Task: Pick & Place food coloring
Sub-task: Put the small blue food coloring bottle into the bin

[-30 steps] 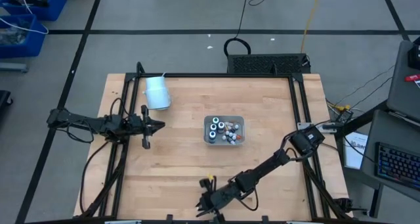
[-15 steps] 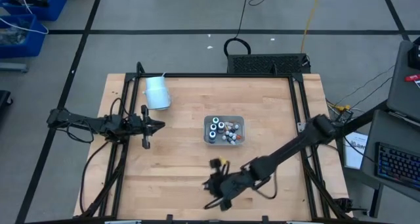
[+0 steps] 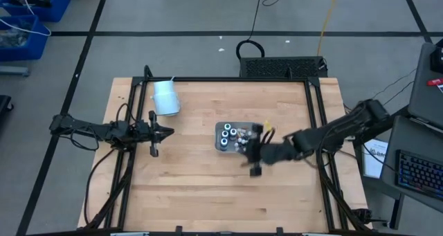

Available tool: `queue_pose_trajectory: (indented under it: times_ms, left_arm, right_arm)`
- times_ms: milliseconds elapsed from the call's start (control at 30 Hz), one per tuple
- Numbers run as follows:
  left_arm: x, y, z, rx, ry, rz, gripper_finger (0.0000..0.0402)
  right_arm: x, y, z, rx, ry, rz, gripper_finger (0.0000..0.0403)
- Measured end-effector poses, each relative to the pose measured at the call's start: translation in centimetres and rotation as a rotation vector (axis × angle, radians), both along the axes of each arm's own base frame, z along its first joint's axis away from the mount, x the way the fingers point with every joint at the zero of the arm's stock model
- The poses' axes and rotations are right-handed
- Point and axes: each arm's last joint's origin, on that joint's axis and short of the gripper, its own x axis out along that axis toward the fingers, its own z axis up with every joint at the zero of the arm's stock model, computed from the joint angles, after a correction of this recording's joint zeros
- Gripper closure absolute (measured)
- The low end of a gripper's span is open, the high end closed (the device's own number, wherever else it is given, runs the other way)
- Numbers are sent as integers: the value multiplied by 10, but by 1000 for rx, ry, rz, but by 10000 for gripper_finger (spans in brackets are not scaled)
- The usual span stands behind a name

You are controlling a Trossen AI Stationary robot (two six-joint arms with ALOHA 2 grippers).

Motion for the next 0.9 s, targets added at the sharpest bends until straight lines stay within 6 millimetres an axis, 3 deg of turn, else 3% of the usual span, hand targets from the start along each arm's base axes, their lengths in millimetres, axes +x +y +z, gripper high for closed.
queue_pose_trajectory:
  times_ms: [167, 400, 633, 900]
  left_arm:
    - [0, 0, -2, -21, 15, -1, 364]
    - [0, 0, -4, -22, 34, 15, 364]
    - [0, 2, 2, 30, -12, 83, 364]
    - [1, 1, 5, 137, -30, 57, 364]
  right_arm:
    - [-30, -49, -29, 109, -115, -54, 365]
    - [-63, -93, -52, 174, -152, -79, 365]
    - [-62, -120, -73, 210, -106, -91, 365]
    - [-55, -126, -80, 200, -86, -32, 365]
